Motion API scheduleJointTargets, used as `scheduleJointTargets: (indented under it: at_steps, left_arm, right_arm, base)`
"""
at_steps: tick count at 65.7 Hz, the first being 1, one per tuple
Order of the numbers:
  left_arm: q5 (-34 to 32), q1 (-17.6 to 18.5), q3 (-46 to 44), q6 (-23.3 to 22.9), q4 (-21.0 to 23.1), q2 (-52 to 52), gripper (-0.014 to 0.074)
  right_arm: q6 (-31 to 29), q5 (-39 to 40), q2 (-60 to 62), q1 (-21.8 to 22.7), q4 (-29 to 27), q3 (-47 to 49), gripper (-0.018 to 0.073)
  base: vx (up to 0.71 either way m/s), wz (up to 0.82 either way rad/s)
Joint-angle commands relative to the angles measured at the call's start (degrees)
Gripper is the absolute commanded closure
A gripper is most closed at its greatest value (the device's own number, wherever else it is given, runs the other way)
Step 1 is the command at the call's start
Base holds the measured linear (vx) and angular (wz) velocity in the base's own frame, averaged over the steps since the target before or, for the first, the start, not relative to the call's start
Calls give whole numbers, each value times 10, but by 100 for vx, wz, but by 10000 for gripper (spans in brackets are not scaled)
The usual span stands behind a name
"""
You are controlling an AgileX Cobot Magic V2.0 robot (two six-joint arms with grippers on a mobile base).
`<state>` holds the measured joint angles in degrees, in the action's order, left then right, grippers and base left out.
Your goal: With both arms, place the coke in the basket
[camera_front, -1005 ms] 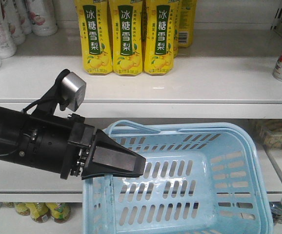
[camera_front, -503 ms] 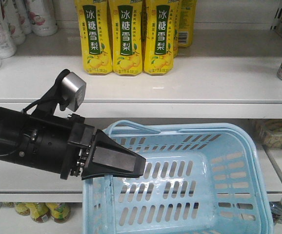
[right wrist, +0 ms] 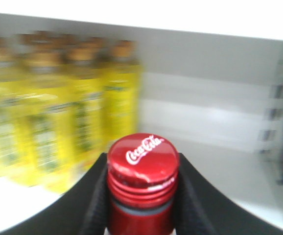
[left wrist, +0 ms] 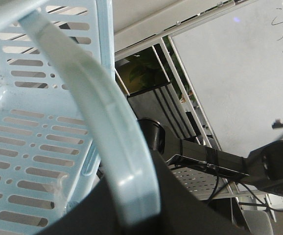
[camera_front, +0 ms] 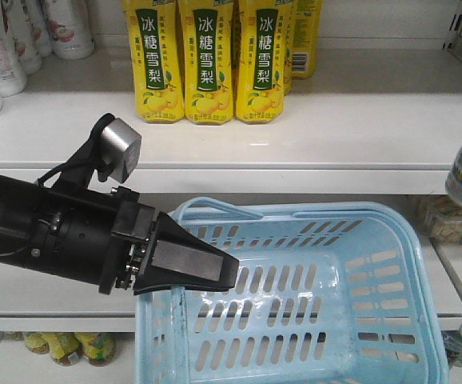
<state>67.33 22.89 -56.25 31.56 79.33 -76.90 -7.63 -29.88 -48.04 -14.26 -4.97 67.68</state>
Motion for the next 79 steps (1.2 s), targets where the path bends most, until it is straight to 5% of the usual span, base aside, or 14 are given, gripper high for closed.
scheduleJointTargets:
  at_steps: [1,17,40,71,79]
  left_arm:
    - [10,0,-16,5,59,19,603]
    - [10,0,-16,5,59,19,603]
    - [10,0,-16,5,59,19,603]
    - [10,0,-16,5,59,19,603]
    - [10,0,-16,5,59,19,603]
  right_arm:
    - [-23,18,22,-47,-47,-5,565]
    - [-75,51,17,-145,-111,-134,564]
    - [-75,77,-10,-156,-127,-219,529]
    - [-110,116,-10,-156,-137,-219,36]
    - [-110,119,1,-156,-136,-218,5]
  base:
    - [0,0]
    - [0,0]
    - [0,0]
    - [0,0]
    - [0,0]
